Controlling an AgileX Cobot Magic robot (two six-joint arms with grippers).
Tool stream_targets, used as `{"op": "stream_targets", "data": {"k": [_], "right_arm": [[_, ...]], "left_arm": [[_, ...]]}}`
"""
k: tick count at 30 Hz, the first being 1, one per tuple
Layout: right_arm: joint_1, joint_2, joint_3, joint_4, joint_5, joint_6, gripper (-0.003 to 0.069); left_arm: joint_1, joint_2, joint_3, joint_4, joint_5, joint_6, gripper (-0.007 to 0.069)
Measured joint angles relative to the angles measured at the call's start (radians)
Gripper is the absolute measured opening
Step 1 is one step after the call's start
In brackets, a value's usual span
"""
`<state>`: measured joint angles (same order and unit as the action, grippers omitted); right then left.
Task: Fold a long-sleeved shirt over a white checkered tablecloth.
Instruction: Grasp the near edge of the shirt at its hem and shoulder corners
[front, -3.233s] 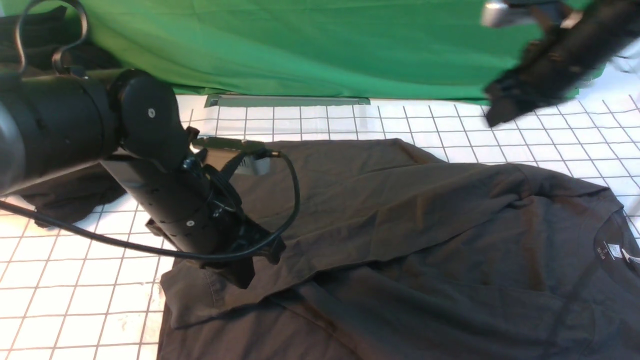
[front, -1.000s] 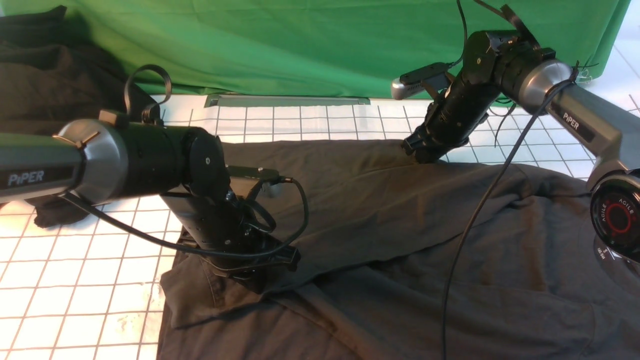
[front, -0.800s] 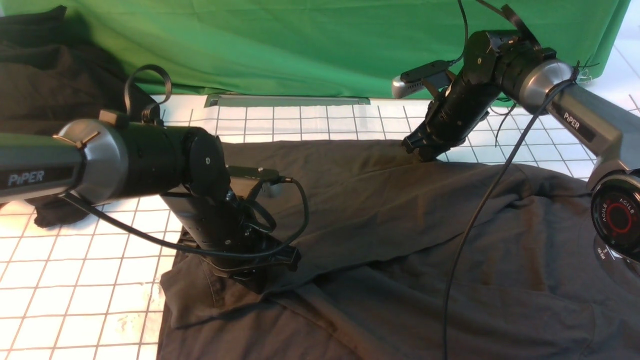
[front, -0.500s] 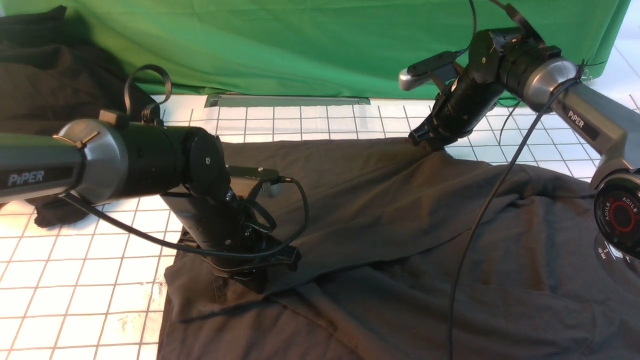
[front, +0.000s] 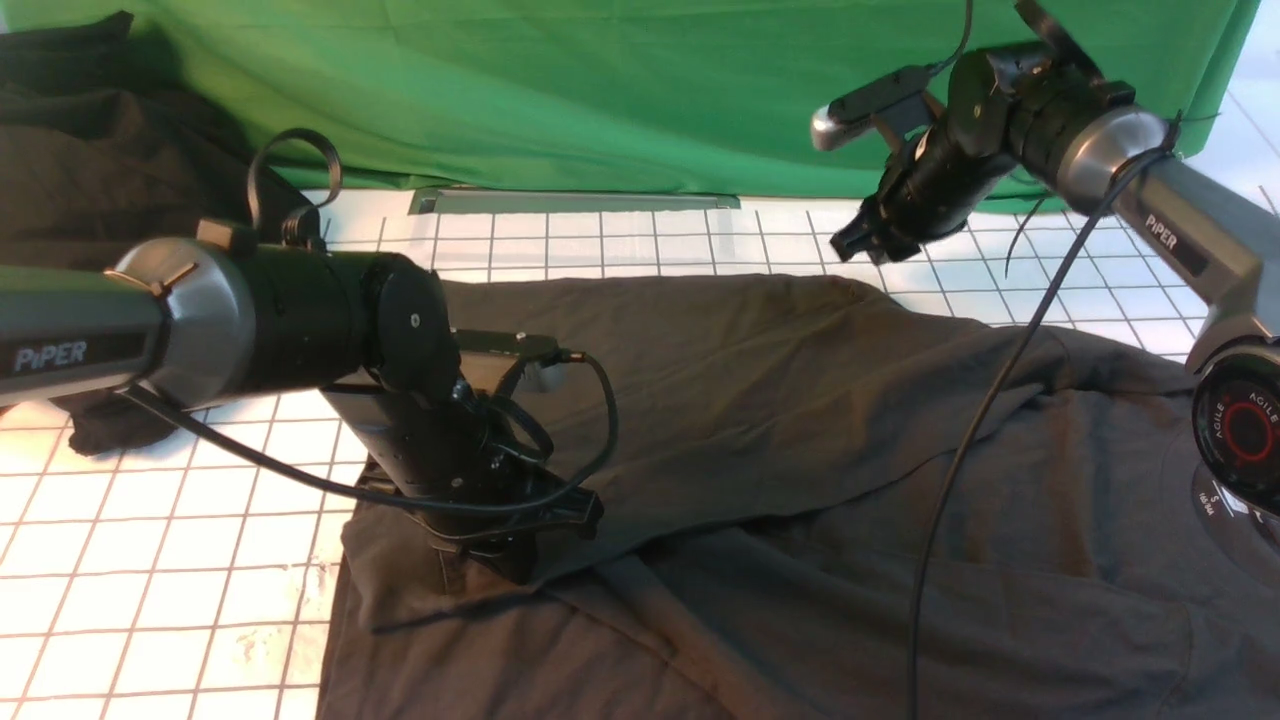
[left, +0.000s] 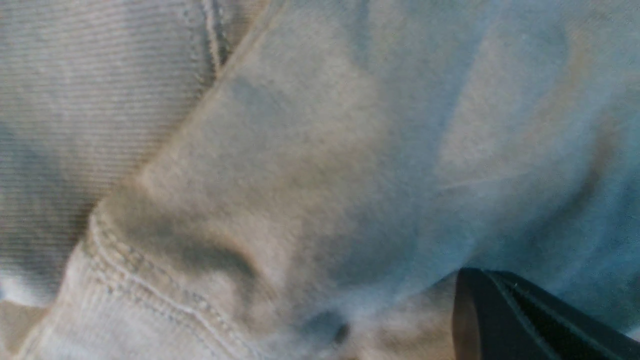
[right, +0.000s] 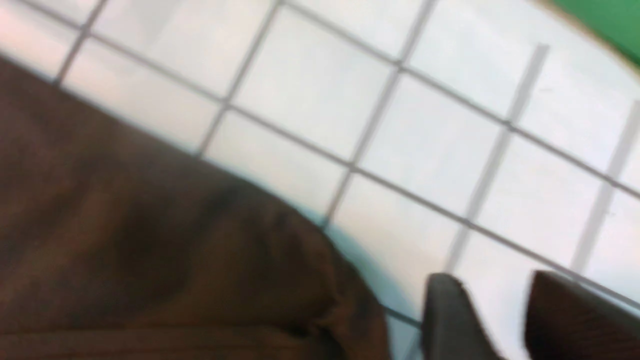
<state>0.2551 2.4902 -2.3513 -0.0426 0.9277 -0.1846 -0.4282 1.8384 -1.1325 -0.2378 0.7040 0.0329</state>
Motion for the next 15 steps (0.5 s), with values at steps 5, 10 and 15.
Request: {"op": "stream_targets", "data": {"k": [5,10,15], "right_arm": [[-0.006,-0.023,-0.105,-0.008,0.228,0.013,0.0326],[-0.031,-0.142,-0.130,0.055,0.279,0.013,0.0087],[-0.043,-0.264,-0.109,0.162,0.281,0.006,0.0005]], "left_arm": [[0.000,-0.092,0.000,0.016,0.040,0.001,-0.0004],[0.000,-0.224,0.020,0.041,0.160,-0.015,-0.0004],[-0.001,-0.340,0.158,0.085,0.280,-0.122,-0.0004]]}}
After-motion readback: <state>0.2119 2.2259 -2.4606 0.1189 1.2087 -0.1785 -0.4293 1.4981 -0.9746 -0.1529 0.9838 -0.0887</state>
